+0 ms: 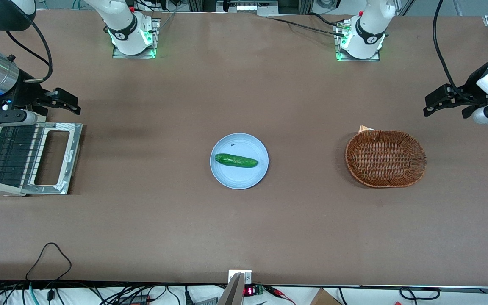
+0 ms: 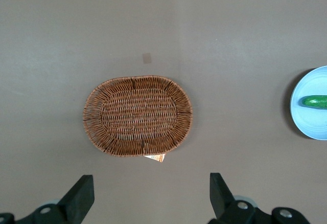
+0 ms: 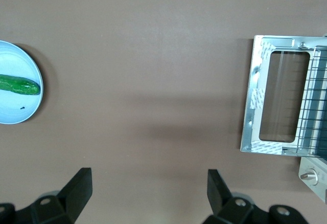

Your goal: Open oven door with right arm only

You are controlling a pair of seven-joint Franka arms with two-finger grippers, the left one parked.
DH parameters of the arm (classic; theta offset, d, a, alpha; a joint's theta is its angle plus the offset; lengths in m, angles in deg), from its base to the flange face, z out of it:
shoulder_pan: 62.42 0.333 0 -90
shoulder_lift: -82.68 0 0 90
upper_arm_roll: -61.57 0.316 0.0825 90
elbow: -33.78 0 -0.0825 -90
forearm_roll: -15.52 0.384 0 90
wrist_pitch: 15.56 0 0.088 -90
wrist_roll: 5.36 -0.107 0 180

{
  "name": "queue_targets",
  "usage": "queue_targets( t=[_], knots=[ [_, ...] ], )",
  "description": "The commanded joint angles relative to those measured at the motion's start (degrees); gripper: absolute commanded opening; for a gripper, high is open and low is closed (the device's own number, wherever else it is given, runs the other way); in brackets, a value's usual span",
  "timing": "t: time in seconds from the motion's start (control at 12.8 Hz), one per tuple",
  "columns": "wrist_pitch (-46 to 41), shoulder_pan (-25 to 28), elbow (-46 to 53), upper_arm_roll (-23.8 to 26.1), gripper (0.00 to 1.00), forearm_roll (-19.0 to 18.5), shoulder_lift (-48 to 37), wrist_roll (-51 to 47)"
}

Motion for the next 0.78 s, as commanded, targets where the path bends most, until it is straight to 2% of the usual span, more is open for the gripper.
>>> queue_targets(
  t=[0.0, 0.08, 0.16, 0.7],
  knots=[
    [-0.61, -2.55, 1.00, 1.42, 1.00, -0.40, 0.22, 0.77],
    [-0.96, -5.78, 1.00, 4.73, 1.00, -0.31, 0.31, 0.60],
    [-0.96, -6.07, 1.00, 5.98, 1.00, -0.48, 0.39, 0.43],
    [-1.22, -6.43, 1.00, 6.08, 1.00, -0.93, 0.48, 0.51]
  ],
)
